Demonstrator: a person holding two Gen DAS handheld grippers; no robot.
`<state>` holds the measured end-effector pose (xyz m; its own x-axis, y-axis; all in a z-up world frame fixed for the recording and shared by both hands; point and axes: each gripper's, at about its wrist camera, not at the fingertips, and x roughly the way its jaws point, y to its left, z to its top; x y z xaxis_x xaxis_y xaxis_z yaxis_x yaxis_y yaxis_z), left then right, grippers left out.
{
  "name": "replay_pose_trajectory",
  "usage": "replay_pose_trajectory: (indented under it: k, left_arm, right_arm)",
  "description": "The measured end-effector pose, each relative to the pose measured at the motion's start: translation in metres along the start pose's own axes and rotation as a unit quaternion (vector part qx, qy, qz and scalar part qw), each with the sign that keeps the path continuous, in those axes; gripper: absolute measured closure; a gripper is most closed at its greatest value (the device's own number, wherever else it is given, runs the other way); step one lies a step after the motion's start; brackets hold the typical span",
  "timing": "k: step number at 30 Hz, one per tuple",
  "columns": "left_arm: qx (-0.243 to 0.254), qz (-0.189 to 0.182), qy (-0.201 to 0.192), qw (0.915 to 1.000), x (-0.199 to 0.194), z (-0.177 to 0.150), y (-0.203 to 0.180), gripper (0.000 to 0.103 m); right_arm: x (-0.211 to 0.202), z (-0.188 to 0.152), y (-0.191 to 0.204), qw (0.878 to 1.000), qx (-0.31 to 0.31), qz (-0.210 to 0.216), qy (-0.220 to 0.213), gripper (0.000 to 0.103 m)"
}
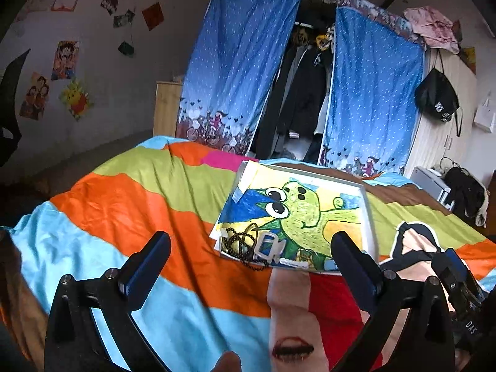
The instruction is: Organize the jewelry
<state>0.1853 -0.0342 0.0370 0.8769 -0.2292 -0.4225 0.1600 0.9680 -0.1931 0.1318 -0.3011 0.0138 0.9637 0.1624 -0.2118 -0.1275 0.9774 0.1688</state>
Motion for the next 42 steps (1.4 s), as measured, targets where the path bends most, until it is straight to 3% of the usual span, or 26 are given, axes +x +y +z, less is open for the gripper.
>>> replay_pose_trajectory:
  k: [8, 21, 31, 36, 42]
  left_arm:
    - [0.028, 0.003, -0.021, 0.9994, -0.06, -0.027, -0.006, 0.002]
    - [0.048, 0.013, 0.003, 0.9988, -0.11, -0.079, -0.005, 0.002]
    - [0.033, 0.029, 0.032, 0.9985, -0.121, -0.112, 0.01, 0.002]
    - [0.041, 0.051, 0.063, 0.9958, -0.115, -0.12, 0.01, 0.002]
    - [0.047, 0.057, 0.087, 0.9935, -0.105, -0.127, 0.012, 0.002]
  right_arm:
    - [-0.058, -0.005, 0.014, 1.0, 0.004, -0.013, -0.024, 0.0]
    - [-0.118, -0.033, 0.043, 0.999, -0.001, -0.026, 0.021, 0.0]
    - [-0.12, -0.054, 0.065, 0.995, -0.023, -0.052, 0.083, 0.0]
    - [-0.106, -0.063, 0.064, 0.989, -0.019, -0.066, 0.132, 0.0]
    - [-0.1, -0.069, 0.056, 0.985, -0.008, -0.072, 0.157, 0.0]
